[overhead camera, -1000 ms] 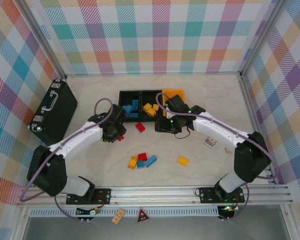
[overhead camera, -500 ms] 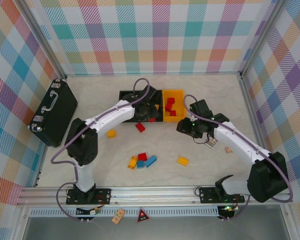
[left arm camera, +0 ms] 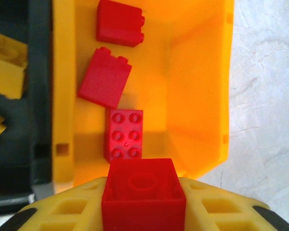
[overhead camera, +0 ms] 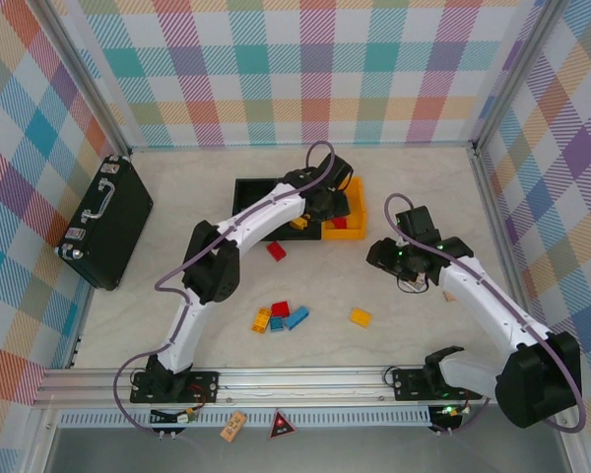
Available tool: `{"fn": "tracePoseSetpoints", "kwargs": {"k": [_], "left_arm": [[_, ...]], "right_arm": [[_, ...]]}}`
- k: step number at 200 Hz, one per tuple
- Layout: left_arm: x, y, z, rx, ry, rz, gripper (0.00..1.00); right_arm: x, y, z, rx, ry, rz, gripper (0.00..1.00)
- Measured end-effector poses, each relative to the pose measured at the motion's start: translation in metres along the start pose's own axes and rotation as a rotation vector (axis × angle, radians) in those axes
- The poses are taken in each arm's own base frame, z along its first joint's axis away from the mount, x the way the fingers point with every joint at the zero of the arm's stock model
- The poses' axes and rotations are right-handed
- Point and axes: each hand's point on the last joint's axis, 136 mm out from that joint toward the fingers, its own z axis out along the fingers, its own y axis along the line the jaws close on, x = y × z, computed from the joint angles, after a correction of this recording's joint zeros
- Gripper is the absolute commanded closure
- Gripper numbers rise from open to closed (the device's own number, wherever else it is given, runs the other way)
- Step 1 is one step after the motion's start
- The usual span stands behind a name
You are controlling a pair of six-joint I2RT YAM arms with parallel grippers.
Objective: Sort the legos into containers by color
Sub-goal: Place the lego in the container.
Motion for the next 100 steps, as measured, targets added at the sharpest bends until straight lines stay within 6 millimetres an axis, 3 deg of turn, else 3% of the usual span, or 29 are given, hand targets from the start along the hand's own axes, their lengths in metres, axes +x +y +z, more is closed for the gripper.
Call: {"fn": "tracePoseSetpoints", "kwargs": {"k": [32, 60, 100], "left_arm": [[-0.008, -0.014, 0.019, 0.025, 0.001, 0.011, 0.62], [-0.004, -0.014, 0.033, 0.024, 0.021, 0.011, 0.61], [0.002, -0.011, 0.042, 0.016, 0.045, 0.016, 0.46]], "right_arm": [[0.006, -0.005, 0.000, 0.005, 0.006, 0.006, 0.51], [0.004, -0.007, -0.006, 0.002, -0.014, 0.010, 0.51], [0.002, -0.008, -0.011, 0.000, -0.033, 0.013, 0.51]]}}
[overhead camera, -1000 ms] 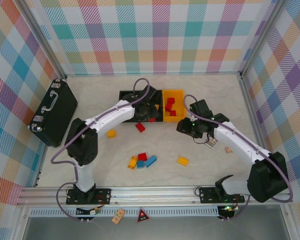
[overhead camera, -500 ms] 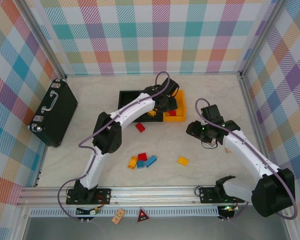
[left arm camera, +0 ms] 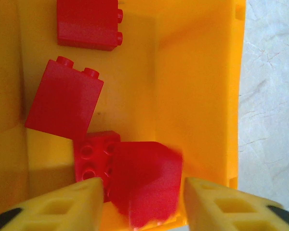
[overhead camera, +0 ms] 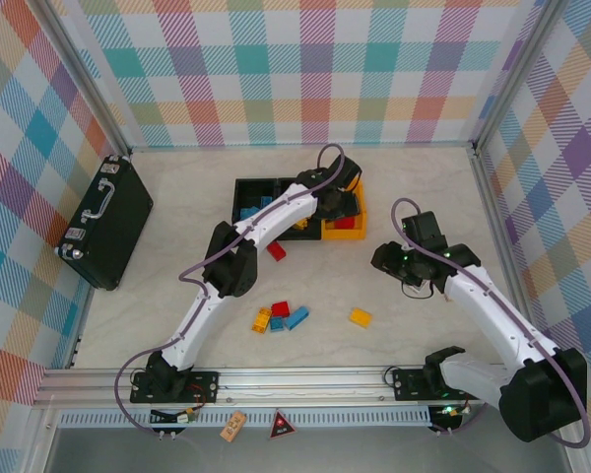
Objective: Sort the legos into containers by color
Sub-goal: Place the lego in the container, then pick up the lego from the bottom-center of the table.
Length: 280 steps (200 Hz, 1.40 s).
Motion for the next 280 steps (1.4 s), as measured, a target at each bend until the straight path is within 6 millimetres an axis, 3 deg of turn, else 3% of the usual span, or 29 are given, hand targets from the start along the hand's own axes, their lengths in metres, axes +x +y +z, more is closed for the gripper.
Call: {"fn": "tracePoseSetpoints", "kwargs": {"k": [79, 115, 142, 162, 206, 236, 280], "left_arm": [[0.007, -0.001, -0.009, 0.016, 0.020, 0.008, 0.43], [0.020, 0.000, -0.049, 0.056, 0.018, 0.037, 0.43], [0.037, 0.011, -0.085, 0.098, 0.006, 0.050, 0.42], [0.052, 0.024, -0.099, 0.118, 0.011, 0.052, 0.42], [0.099, 0.070, -0.090, 0.082, 0.085, 0.046, 0.42], [0.126, 0.102, -0.086, 0.028, 0.132, 0.036, 0.42], [0.131, 0.107, -0.090, 0.032, 0.126, 0.037, 0.41]], "right_arm": [[0.002, -0.002, 0.005, 0.009, 0.022, 0.005, 0.51], [0.007, -0.002, 0.015, 0.012, 0.069, 0.003, 0.49], [0.011, 0.000, 0.020, 0.000, 0.104, -0.013, 0.45], [0.016, 0.002, 0.024, -0.011, 0.134, -0.036, 0.41], [0.033, 0.012, 0.031, -0.048, 0.209, -0.121, 0.39], [0.059, 0.010, 0.038, -0.050, 0.285, -0.178, 0.38], [0.101, -0.007, 0.051, -0.011, 0.403, -0.230, 0.38]]}}
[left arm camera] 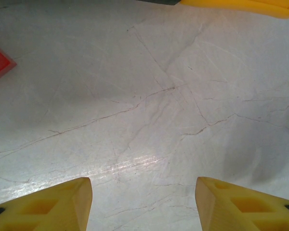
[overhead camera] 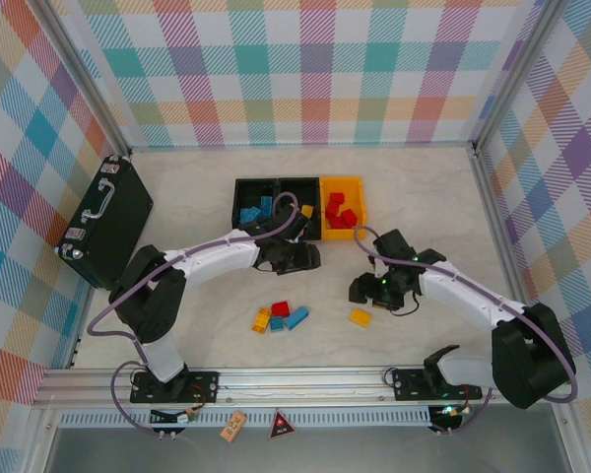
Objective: Sort the legos into containers by color
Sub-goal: Pick up the lego from the bottom-center of the table.
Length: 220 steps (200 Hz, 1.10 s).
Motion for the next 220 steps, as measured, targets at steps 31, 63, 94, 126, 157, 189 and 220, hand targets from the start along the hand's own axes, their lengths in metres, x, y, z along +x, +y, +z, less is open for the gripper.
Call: {"fn": "tracePoseSetpoints", "kwargs": {"k": [31, 63, 94, 126, 157, 189, 220], "left_arm": [[0.000, 0.000, -0.001, 0.003, -0.003, 0.001, 0.41], [0.001, 0.000, -0.001, 0.003, -0.003, 0.001, 0.41], [0.006, 0.007, 0.001, -0.012, 0.008, -0.002, 0.41], [0.006, 0.009, 0.002, -0.021, 0.008, -0.004, 0.41], [0.007, 0.010, 0.000, -0.021, 0.007, -0.006, 0.42], [0.006, 0.011, -0.002, -0.024, -0.002, -0.006, 0.41], [0.006, 0.011, -0.002, -0.024, -0.003, -0.006, 0.42]], "right_arm": [[0.013, 0.002, 0.012, 0.016, 0.047, -0.036, 0.38], [0.021, 0.007, 0.019, 0.031, 0.064, -0.070, 0.38], [0.026, 0.012, 0.022, 0.067, 0.066, -0.118, 0.39], [0.026, 0.012, 0.026, 0.144, 0.068, -0.146, 0.38], [0.022, 0.009, 0.025, 0.192, 0.043, -0.156, 0.38], [0.021, 0.002, 0.016, 0.230, 0.017, -0.152, 0.37], [0.018, 0.003, 0.007, 0.226, -0.018, -0.170, 0.36]]}}
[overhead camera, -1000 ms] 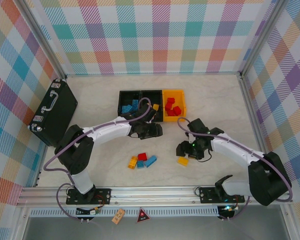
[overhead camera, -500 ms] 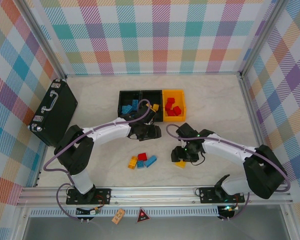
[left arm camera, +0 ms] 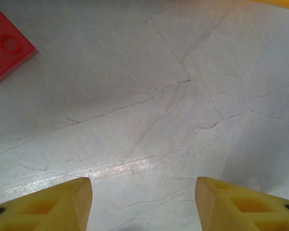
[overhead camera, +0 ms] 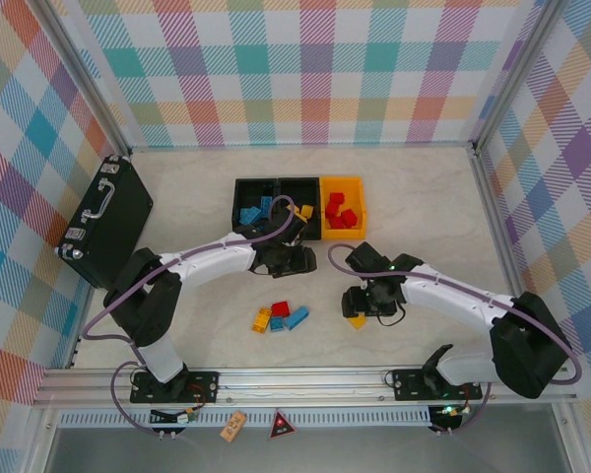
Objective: Sort the legos into containers by color
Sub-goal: Pick up the lego from the bottom-center of the table, then place the lego in the container.
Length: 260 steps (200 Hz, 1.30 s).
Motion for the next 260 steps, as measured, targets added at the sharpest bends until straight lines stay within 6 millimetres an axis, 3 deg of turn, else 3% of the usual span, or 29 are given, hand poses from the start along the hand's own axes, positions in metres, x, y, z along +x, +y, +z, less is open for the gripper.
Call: {"fn": "tracePoseSetpoints", "kwargs": {"k": [37, 82, 113, 145, 176, 216, 260], "left_arm": [[0.001, 0.001, 0.000, -0.001, 0.001, 0.000, 0.41], [0.010, 0.010, -0.001, -0.002, 0.006, -0.005, 0.41], [0.009, 0.008, -0.009, 0.017, -0.013, -0.005, 0.42], [0.007, 0.008, -0.015, 0.025, -0.025, -0.016, 0.42], [0.006, 0.010, -0.018, 0.025, -0.036, -0.025, 0.41], [0.004, 0.026, -0.035, 0.038, -0.078, -0.086, 0.41], [-0.003, 0.047, -0.055, 0.030, -0.155, -0.159, 0.41]], "right_arm": [[0.001, 0.000, 0.005, 0.011, 0.015, -0.011, 0.36], [0.007, 0.004, 0.025, 0.039, 0.069, -0.044, 0.40], [0.009, 0.006, 0.037, 0.070, 0.095, -0.068, 0.55], [0.002, 0.006, 0.033, 0.086, 0.072, -0.062, 0.72], [-0.019, 0.018, 0.019, 0.076, 0.015, -0.067, 0.72], [-0.063, 0.051, -0.007, 0.015, -0.078, -0.079, 0.71], [-0.113, 0.081, -0.017, -0.032, -0.121, -0.083, 0.71]]}}
